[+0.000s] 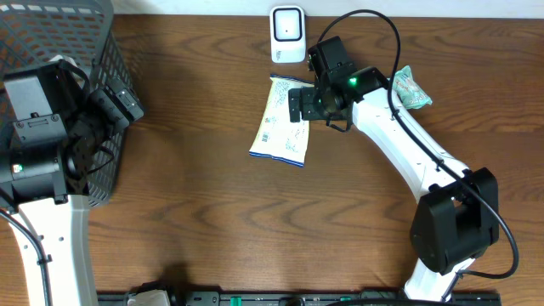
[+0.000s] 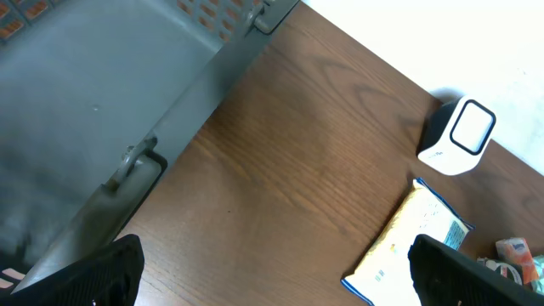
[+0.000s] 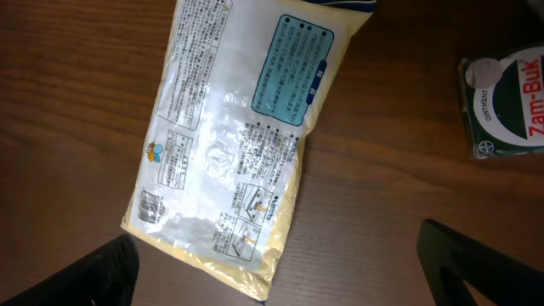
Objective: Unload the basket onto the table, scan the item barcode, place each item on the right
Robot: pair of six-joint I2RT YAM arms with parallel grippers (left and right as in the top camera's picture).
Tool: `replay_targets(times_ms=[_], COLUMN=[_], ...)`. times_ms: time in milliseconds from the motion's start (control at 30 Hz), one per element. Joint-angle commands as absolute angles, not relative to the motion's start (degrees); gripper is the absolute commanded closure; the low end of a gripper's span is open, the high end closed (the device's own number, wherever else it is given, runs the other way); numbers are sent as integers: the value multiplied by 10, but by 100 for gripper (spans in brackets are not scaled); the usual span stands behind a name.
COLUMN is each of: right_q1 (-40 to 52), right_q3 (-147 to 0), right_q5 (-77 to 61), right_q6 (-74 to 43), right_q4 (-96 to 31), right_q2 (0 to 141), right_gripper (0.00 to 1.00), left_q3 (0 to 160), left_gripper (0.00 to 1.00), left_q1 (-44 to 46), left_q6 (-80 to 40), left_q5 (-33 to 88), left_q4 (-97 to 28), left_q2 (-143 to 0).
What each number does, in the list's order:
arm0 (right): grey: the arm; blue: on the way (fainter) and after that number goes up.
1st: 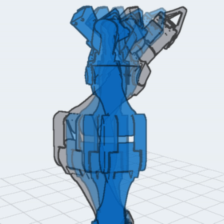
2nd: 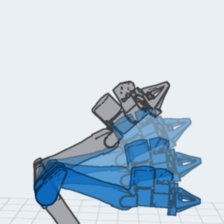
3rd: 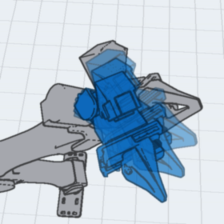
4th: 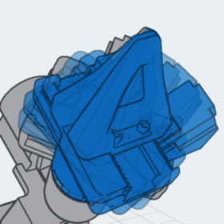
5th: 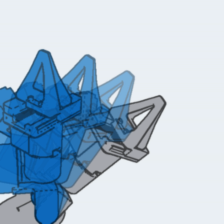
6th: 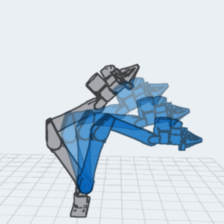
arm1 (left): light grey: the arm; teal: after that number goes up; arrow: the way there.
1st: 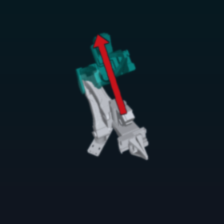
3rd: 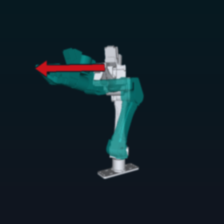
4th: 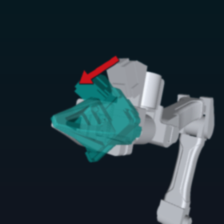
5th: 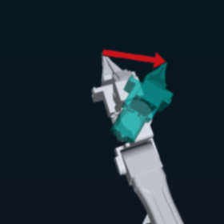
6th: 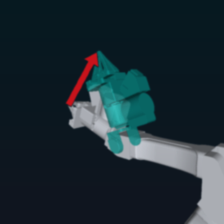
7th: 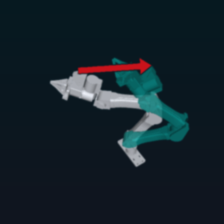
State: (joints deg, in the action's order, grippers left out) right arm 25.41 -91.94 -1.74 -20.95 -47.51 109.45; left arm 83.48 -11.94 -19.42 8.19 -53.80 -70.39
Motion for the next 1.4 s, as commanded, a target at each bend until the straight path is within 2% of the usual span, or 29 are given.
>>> replay_targets(times_ms=[0,100,233,567,700,900,1100,1267,1367], right_q1=[254,243,212,125,117,124,131,154,176], right_q3=[-919,-917,-917,-917,-917,-903,-847,-797,-773], right_q5=[-4,13,-37,-332,-394,-392,-390,-385,-327], right_q6=[-119,-110,-111,-110,-91,-97,-208,-258,-301], right_q4=[-449,-434,-428,-416,-411,-396,-274,-170,-129], right_q2=[1099,1112,1148,1240,1259,1267,1267,1267,1267], right_gripper=[1,1,1,1,1,1,8,9,11], left_q3=[835,835,835,835,835,835,835,835,835], left_gripper=[2,2,2,2,2,2,2,2,2], left_q1=[-122,-122,-122,-122,-122,-122,-122,-122,-122], left_q6=[-187,-187,-187,-187,-187,-187,-187,-187,-187], left_q5=[76,76,76,76,76,76,76,76,76], left_q4=[-540,-540,-540,-540,-540,-540,-540,-540,-540], left_q2=[-704,-704,-704,-704,-704,-704,-704,-704,-704])
